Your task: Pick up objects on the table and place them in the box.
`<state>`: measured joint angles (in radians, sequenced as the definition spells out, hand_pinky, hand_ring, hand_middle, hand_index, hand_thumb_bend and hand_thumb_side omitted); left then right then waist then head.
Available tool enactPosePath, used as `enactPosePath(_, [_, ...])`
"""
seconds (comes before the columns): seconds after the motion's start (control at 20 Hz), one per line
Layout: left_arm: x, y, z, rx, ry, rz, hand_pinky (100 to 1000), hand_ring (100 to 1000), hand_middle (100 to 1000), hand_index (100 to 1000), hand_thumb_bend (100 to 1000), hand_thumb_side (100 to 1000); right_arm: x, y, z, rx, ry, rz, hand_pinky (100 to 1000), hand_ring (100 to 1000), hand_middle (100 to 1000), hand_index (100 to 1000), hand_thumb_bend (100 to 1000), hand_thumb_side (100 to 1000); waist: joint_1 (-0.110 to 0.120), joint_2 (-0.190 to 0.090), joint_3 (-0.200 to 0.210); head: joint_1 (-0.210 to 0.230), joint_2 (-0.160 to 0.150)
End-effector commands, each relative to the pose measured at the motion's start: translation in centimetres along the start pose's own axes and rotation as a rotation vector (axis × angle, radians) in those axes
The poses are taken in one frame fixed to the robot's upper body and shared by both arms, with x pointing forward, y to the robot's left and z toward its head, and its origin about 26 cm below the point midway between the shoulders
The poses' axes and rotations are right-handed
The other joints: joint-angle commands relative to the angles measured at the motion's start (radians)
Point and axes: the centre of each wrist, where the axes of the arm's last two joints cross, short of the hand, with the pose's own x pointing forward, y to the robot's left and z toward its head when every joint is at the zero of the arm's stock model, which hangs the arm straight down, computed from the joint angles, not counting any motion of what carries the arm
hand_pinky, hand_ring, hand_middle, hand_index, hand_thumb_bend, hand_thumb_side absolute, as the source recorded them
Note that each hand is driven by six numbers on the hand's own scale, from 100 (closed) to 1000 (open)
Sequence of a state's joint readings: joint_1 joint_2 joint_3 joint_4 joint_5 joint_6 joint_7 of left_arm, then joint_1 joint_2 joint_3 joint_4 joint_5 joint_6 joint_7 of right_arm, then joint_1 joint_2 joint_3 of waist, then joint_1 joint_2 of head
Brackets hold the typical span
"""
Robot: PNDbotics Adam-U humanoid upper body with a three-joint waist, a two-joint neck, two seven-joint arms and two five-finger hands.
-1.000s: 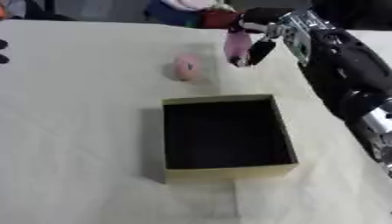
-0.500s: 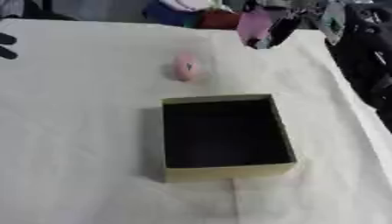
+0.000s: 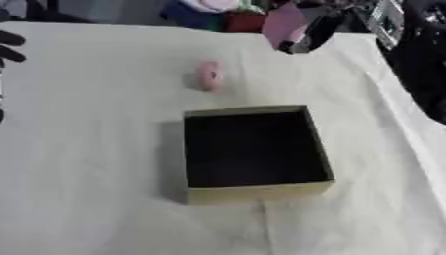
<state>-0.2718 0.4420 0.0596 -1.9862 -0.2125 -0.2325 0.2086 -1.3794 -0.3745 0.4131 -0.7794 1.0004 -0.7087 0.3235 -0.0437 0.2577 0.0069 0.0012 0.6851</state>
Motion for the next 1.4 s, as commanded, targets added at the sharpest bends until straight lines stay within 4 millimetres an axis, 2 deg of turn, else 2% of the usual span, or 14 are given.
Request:
enactPosePath(0.05, [0.3, 0.8, -0.4, -0.010, -0.023, -0.028, 538, 623, 705, 764, 100, 716, 1.2, -2.2, -0.5, -0.035, -0.037, 0.042, 765, 785, 579, 675, 100, 387, 0.004, -0.028, -0.006, 0.009, 0.011])
enactPosePath(0.2, [0.3, 0.8, -0.3, -0.014, -0.018, -0.031, 538, 624, 705, 764, 100, 716, 2.5, -2.3, -1.2, -0.041, -0.067, 0.038, 767, 783, 579, 676, 100, 396, -0.001, -0.037, -0.017, 0.019, 0.022])
enactPosePath(0.55, [0.1, 1.1, 0.2, -0.018, 0.005, -0.046, 538, 632, 705, 763, 100, 717, 4.8, -0.3, -1.2, -0.064, -0.130, -0.032, 749, 769, 567, 669, 100, 398, -0.009, -0.057, -0.035, 0.042, 0.041])
enactPosePath(1.15, [-0.1, 1.3, 0.6, -0.021, 0.024, -0.064, 537, 638, 705, 763, 100, 718, 6.3, 3.8, 1.2, -0.123, -0.267, -0.123, 755, 762, 570, 676, 100, 419, -0.020, -0.074, -0.048, 0.058, 0.057])
enactPosePath(1.4, [-0.1, 1.3, 0.6, -0.022, 0.027, -0.065, 536, 638, 705, 762, 100, 718, 6.9, 4.7, 1.6, -0.148, -0.300, -0.128, 756, 766, 577, 678, 100, 419, -0.021, -0.078, -0.047, 0.054, 0.060])
